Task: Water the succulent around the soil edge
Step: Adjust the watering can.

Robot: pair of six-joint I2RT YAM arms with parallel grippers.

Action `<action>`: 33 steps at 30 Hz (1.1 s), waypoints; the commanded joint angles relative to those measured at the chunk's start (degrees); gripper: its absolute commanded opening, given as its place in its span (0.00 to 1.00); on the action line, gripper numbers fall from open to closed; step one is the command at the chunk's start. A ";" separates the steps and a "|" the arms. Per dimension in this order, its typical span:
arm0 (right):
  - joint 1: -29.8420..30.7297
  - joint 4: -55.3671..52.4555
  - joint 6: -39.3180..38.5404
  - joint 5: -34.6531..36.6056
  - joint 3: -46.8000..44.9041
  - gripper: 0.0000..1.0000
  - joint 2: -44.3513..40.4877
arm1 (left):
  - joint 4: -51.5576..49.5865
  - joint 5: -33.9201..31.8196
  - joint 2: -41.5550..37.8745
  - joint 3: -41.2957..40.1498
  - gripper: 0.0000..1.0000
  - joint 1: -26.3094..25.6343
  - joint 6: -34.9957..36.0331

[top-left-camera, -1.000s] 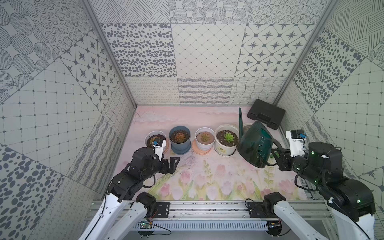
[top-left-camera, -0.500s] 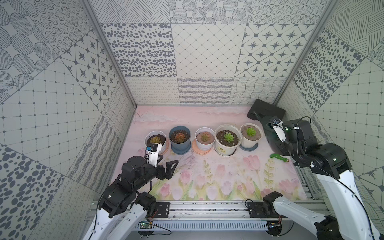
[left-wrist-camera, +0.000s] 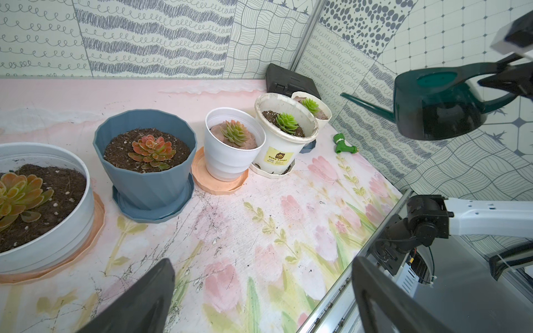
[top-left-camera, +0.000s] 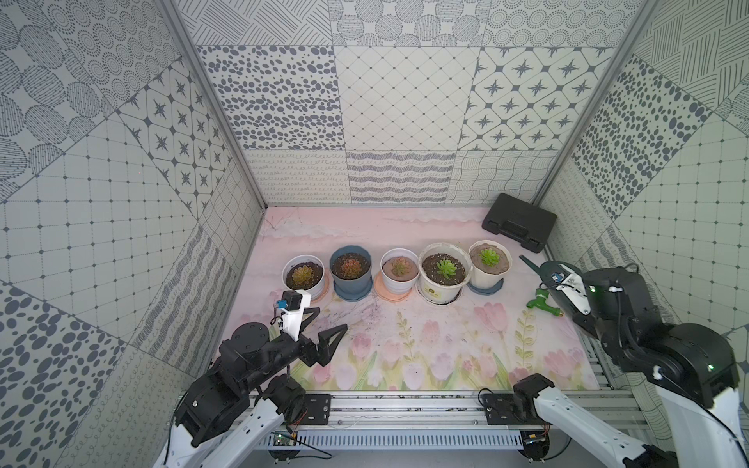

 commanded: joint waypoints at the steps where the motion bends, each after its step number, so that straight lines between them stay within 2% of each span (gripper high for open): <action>1: 0.06 4.58 6.45 3.59 -0.82 0.00 3.07 | 0.49 -1.15 -0.59 0.07 0.99 -0.67 1.44; 4: 0.05 4.77 6.32 1.06 -0.98 0.00 4.51 | 0.37 -1.38 -0.61 0.18 0.99 -0.62 1.44; 10: 0.09 4.64 6.12 5.27 0.20 0.00 5.22 | 0.44 -1.95 -0.20 0.05 0.99 -0.62 1.44; 13: 0.12 2.80 3.53 7.98 1.08 0.00 4.99 | 0.39 -2.09 0.21 0.11 0.99 -0.57 1.53; 15: 0.07 2.47 2.00 7.40 2.03 0.00 4.30 | 0.36 -2.12 0.53 0.08 0.99 -0.64 1.59; 21: 0.09 1.52 6.27 -1.74 6.48 0.00 1.12 | 0.40 -2.71 1.20 -0.01 0.99 -0.45 1.69; 29: 0.11 1.36 8.72 0.92 4.47 0.00 -1.40 | 0.40 -2.82 2.73 0.06 0.99 -0.21 1.79; 33: 0.11 5.07 11.51 0.14 4.67 0.00 -2.87 | 0.58 -2.76 3.13 -0.02 0.99 0.03 1.72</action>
